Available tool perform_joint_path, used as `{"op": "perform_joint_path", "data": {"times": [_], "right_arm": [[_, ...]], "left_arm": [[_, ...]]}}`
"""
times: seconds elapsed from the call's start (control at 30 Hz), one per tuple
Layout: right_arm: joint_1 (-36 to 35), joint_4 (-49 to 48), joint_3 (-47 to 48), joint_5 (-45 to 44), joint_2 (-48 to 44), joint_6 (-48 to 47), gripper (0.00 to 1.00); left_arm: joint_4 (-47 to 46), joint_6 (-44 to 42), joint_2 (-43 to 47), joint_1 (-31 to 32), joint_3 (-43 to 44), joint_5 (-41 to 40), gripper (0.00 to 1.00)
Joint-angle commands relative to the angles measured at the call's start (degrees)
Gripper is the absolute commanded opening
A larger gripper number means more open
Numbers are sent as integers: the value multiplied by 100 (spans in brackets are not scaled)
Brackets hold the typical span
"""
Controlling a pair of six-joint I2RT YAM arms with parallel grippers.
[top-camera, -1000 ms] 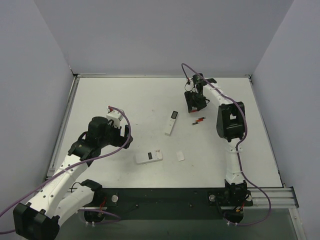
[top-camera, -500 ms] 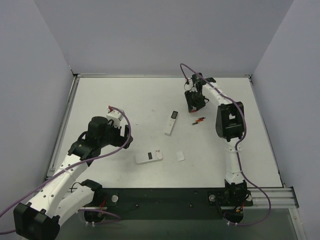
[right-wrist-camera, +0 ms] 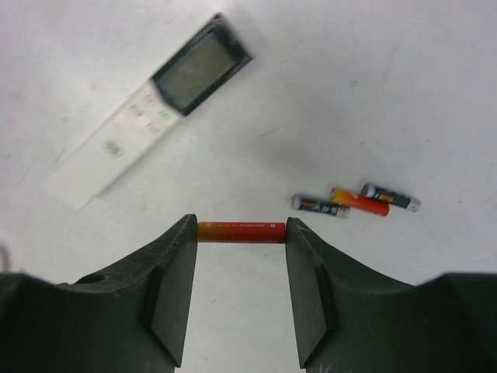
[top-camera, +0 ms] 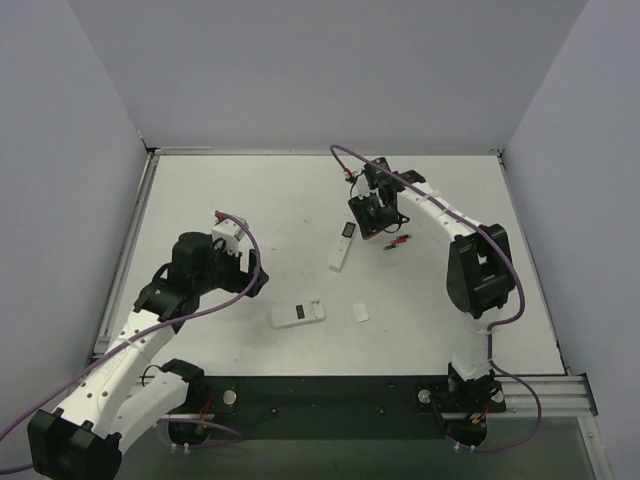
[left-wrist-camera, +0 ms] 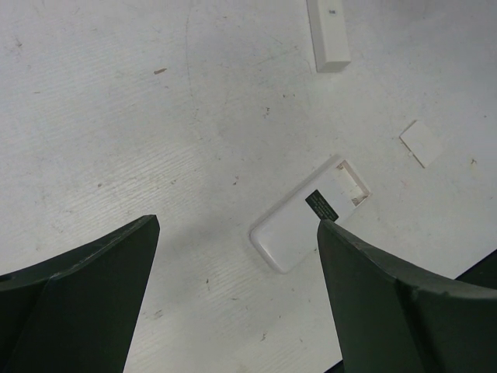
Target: Load the batteries into the remote control
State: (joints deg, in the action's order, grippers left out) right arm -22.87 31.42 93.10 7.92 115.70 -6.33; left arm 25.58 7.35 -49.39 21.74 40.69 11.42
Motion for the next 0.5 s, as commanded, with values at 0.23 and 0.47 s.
{"op": "perform_joint_path", "data": {"times": [0.23,0.47], "right_arm": [[-1744,-671,-1890,218,-2174,-780,15],[-2695,-874,-2340,279,-2246,-1537,21]], "left_arm": [[-1028,2312,412,-56,-806,-68,91],[-959,3079,1017,-56,-1142,-500,89]]}}
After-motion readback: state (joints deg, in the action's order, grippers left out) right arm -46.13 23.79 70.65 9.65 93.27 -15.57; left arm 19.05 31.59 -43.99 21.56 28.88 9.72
